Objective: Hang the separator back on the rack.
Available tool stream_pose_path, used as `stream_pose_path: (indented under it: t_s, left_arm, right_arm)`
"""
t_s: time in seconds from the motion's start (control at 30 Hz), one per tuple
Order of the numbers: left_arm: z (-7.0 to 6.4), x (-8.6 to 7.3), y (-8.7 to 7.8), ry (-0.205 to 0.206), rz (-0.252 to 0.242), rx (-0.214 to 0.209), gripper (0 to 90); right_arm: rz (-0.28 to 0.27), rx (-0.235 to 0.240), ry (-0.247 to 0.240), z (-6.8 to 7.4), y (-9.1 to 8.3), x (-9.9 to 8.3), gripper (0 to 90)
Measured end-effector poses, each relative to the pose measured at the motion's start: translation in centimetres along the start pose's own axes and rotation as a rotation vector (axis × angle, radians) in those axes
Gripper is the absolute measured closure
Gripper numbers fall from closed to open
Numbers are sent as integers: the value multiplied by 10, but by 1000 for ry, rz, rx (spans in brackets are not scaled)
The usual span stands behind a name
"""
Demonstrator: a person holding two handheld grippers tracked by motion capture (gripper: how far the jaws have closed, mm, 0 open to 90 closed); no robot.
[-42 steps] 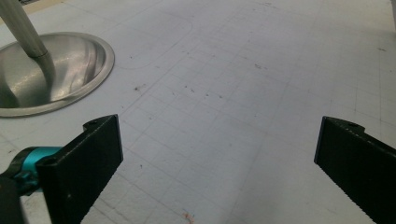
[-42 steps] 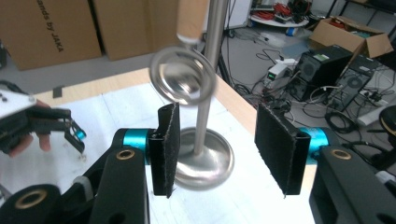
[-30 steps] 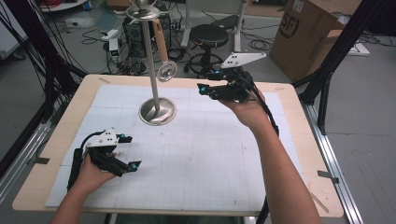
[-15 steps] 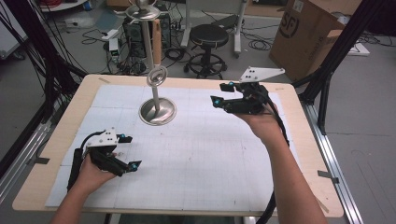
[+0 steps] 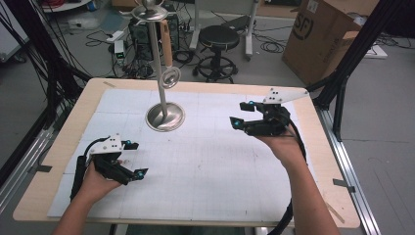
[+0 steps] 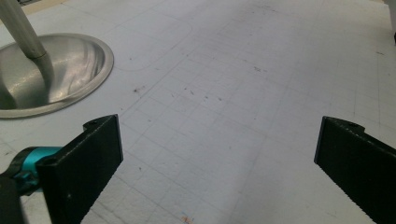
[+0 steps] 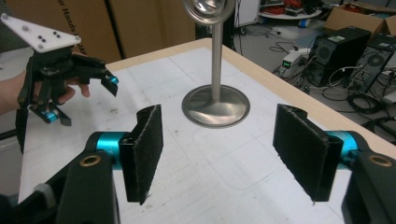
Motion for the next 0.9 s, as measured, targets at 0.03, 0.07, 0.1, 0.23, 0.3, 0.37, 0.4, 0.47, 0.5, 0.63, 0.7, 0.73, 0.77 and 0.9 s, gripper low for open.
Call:
stream_pose_path:
  t_s: [0.03, 0.07, 0.1, 0.23, 0.3, 0.37, 0.4, 0.47, 0.5, 0.63, 0.7, 0.73, 0.77, 0.9]
  left_arm:
    - [0, 0, 0, -2, -1, -2, 17]
    - [0, 0, -1, -3, -4, -2, 17]
    - [1, 1, -1, -2, -4, -3, 17]
    - [0, 1, -2, -3, -11, -8, 17]
    - [-1, 1, -2, -3, -11, -11, 17]
    - [-1, 1, -1, -1, -4, -8, 17]
    - [-1, 1, -1, -2, -5, -9, 17]
    - [-1, 1, -2, -1, -9, -11, 17]
    - [-1, 1, -2, -2, -12, -10, 17]
    - [-2, 1, -2, -2, -11, -9, 17]
    - [-2, 1, -2, 1, -9, -12, 17]
    - [-2, 1, -2, 2, -8, -12, 17]
    - [-2, 1, -2, 3, -8, -12, 17]
    - [-1, 2, -3, -4, -16, -10, 17]
  right_arm:
    - [-1, -2, -3, 1, 0, -2, 313]
    - [-2, 3, -3, 2, -1, -5, 310]
    - [-1, 4, 0, 3, -1, -7, 302]
    - [16, 2, -9, 9, 0, -21, 281]
    - [26, 5, -2, 12, 1, -30, 270]
    - [33, 13, 1, 16, 2, -38, 245]
    - [34, 17, 4, 18, 2, -42, 241]
    - [25, 24, 16, 21, 2, -48, 224]
    - [17, 20, 16, 21, 2, -50, 221]
    - [0, 14, 45, 25, 2, -64, 205]
    - [-7, 14, 62, 27, 3, -71, 194]
    - [-11, 13, 66, 27, 3, -74, 187]
    - [-12, 12, 71, 28, 3, -78, 182]
    - [1, 3, 85, 30, 4, -92, 157]
Point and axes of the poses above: each handheld gripper's, and its own axes: y roughly forward along the jaws, x roughly out of its top, z roughly to its left, the point moved 7 cm from there along y, roughly forward along the jaws, and after that the axes turned 8 degrees about -y, right-handed, at the moved point
